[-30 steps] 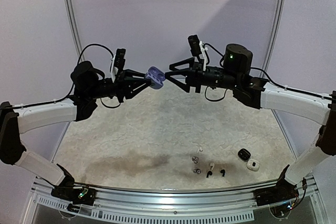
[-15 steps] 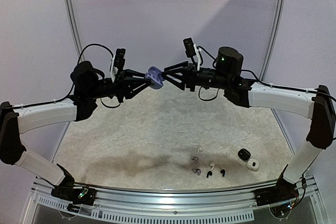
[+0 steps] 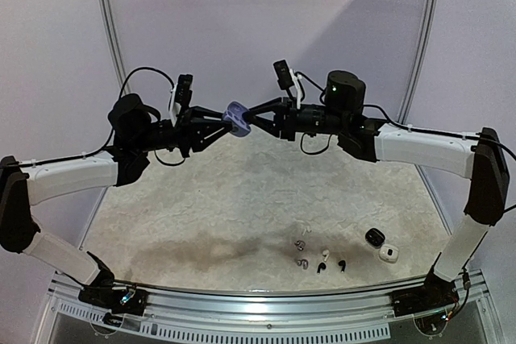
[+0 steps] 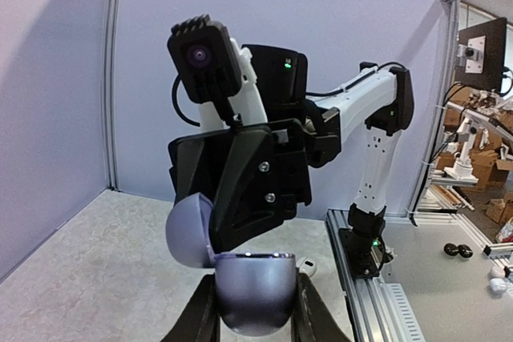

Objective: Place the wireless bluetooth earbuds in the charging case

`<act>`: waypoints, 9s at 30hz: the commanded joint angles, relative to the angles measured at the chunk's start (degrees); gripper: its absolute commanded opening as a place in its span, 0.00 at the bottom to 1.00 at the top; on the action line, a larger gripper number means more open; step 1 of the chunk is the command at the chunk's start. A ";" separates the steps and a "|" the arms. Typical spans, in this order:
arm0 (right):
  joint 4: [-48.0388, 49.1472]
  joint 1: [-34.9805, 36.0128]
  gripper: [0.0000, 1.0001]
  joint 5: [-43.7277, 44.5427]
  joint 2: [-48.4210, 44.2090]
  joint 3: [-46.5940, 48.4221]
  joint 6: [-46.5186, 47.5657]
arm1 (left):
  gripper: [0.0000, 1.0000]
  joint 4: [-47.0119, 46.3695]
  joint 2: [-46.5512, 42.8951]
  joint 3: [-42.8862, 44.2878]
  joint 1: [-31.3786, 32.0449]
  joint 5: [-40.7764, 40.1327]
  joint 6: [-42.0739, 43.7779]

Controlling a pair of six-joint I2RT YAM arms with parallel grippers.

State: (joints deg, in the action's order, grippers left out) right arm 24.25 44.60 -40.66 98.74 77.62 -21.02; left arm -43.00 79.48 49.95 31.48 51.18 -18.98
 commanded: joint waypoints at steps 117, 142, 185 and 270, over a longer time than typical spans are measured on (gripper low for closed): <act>-37.60 13.35 0.00 39.52 -3.13 13.79 46.86 | 0.25 24.06 -0.68 0.10 2.09 -0.17 25.44; -37.66 13.33 0.00 39.18 -2.83 13.87 46.86 | 0.28 24.04 -0.79 -0.21 2.09 0.01 25.67; -39.06 9.90 0.33 30.22 -1.49 12.92 36.99 | 0.00 24.76 -1.76 -3.71 2.08 6.56 41.15; -57.66 5.52 0.22 28.46 1.63 -16.68 -8.87 | 0.00 5.71 -4.85 -19.87 7.36 -8.20 24.21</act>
State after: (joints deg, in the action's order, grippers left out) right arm -35.09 50.28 -10.31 99.20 62.67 -31.00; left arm -37.45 74.89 30.44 37.71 42.85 4.36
